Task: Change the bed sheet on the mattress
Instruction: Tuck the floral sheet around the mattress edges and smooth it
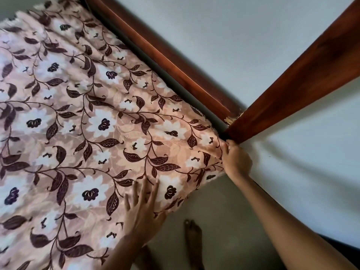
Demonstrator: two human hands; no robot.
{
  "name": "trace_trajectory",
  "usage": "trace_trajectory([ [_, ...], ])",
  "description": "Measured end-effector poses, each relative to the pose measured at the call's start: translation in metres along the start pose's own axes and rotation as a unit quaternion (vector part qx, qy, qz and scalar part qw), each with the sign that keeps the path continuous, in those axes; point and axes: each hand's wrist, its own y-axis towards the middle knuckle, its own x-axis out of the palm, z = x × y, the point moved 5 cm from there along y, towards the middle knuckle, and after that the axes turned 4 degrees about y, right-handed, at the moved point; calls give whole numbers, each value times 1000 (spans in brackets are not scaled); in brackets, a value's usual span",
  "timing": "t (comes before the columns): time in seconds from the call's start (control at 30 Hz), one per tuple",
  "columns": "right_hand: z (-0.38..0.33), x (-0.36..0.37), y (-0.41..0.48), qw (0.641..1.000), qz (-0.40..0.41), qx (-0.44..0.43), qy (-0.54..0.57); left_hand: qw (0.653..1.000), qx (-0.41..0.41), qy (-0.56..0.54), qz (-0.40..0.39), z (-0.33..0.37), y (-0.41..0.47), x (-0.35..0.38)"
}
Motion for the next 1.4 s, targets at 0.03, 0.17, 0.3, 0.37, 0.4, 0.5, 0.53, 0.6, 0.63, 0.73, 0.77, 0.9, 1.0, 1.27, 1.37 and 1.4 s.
trace_trajectory([
  [0.03, -4, 4, 5, 1000, -1, 27, 15, 1000, 0, 7, 5, 1, 0, 0],
  [0.17, -5, 24, 18, 989, -27, 111, 89, 1000, -1, 8, 16, 2, 1, 5],
  [0.3, -22, -3, 14, 983, 113, 50, 134, 1000, -5, 5, 21, 5, 2, 5],
  [0.37, -31, -12, 10, 979, 154, 1, 136, 999, -7, 8, 30, 5, 1, 1],
  [0.4, -32, -11, 9, 982, 144, -8, 124, 999, -6, 6, 35, 4, 1, -1],
  [0.5, -27, -2, 8, 998, 28, 30, 49, 999, -9, -12, 34, 4, 1, -1],
  [0.53, -26, -1, 7, 999, 11, 22, 32, 999, -16, -23, 30, 5, 1, -1],
  [0.6, -31, -2, 2, 999, 31, -25, 28, 998, -36, -41, 26, 6, 2, -1],
  [0.63, -35, -3, -1, 996, 54, -58, 30, 997, -48, -46, 28, 6, 3, -2],
  [0.73, -53, -3, 0, 976, 128, -175, 5, 994, -88, -66, 28, 5, 8, -9],
  [0.77, -63, -2, 5, 968, 133, -213, -9, 992, -102, -73, 23, 4, 9, -12],
  [0.9, -107, 15, 35, 970, 22, -238, -48, 986, -138, -92, 25, -14, 16, -20],
  [1.0, -129, 29, 49, 967, -54, -227, -101, 981, -167, -95, 16, -35, 18, -25],
  [1.27, -175, 28, 61, 950, -44, -273, -142, 988, -95, 10, 125, -56, 34, -52],
  [1.37, -199, 16, 80, 957, 3, -271, -105, 977, -129, 35, 165, -76, 43, -70],
  [1.4, -204, 13, 83, 957, 11, -268, -106, 970, -162, 17, 182, -87, 45, -77],
])
